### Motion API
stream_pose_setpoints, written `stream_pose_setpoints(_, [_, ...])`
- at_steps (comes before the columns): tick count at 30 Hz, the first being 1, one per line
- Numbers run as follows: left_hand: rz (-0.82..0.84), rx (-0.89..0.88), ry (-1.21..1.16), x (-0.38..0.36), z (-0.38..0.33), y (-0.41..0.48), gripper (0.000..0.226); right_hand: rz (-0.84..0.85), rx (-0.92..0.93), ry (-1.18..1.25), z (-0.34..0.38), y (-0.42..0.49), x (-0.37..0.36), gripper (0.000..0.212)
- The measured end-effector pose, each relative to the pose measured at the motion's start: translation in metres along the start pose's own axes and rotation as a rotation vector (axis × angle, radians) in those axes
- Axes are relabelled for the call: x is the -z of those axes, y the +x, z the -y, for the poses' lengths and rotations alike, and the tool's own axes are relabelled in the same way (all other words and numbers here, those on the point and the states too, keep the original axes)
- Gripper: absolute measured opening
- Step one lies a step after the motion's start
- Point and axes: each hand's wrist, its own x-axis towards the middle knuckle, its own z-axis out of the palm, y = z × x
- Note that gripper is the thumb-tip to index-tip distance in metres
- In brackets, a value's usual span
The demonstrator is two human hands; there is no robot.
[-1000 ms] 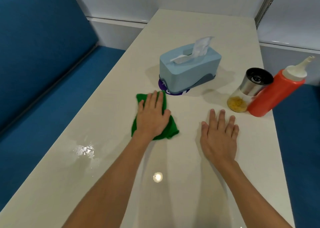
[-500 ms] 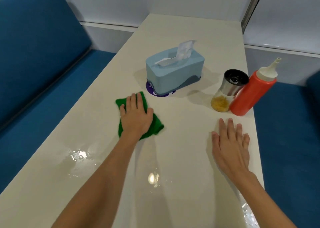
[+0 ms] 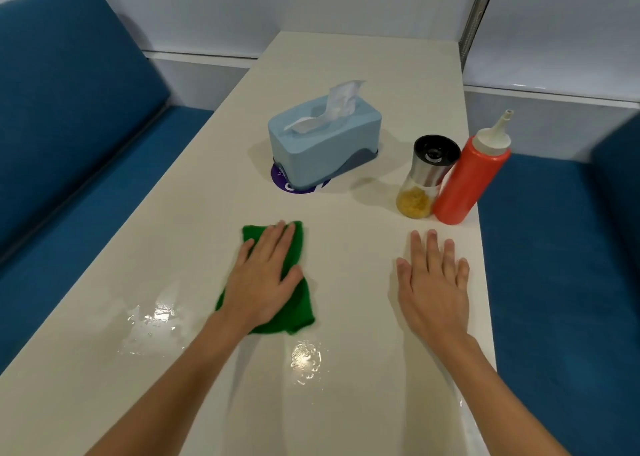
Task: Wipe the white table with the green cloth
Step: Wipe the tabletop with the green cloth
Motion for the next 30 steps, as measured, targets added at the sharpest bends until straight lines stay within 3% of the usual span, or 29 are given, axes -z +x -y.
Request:
stream_pose_setpoints(5, [-0.081,0.278,-0.014,-0.008,-0.020,0.048,0.071,0.017,0.030,0.079,0.001,0.001,0.007,0.055])
stream_pose_setpoints(8, [-0.065,0.326,-0.012,-0.017,-0.060,0.067,0.066,-0.042,0.017,0.234,-0.011,-0.002,0.019,0.052])
stream_pose_setpoints(14, [-0.007,0.026,-0.020,-0.028,-0.129,0.048,0.076,-0.029,0.050,0.072,-0.036,-0.018,0.010,0.055])
stream_pose_setpoints(19, [0.088,-0.277,-0.053,-0.016,-0.089,-0.001,0.068,-0.042,0.054,0.069,-0.037,-0.018,0.010,0.054])
stream_pose_setpoints(21, [0.054,-0.219,-0.038,-0.011,-0.062,-0.006,0.069,-0.027,0.059,0.076,-0.039,-0.018,0.010,0.053])
stream_pose_setpoints(24, [0.004,0.006,-0.013,-0.012,-0.050,0.013,0.075,-0.033,0.072,0.193,-0.040,-0.016,0.014,0.050])
stream_pose_setpoints(27, [-0.050,0.228,-0.021,-0.019,-0.082,0.040,0.072,-0.040,0.053,0.473,-0.045,-0.016,0.025,0.045])
stream_pose_setpoints(30, [-0.053,0.288,-0.035,-0.027,-0.121,0.054,0.067,-0.032,0.050,0.639,-0.052,-0.018,0.035,0.045])
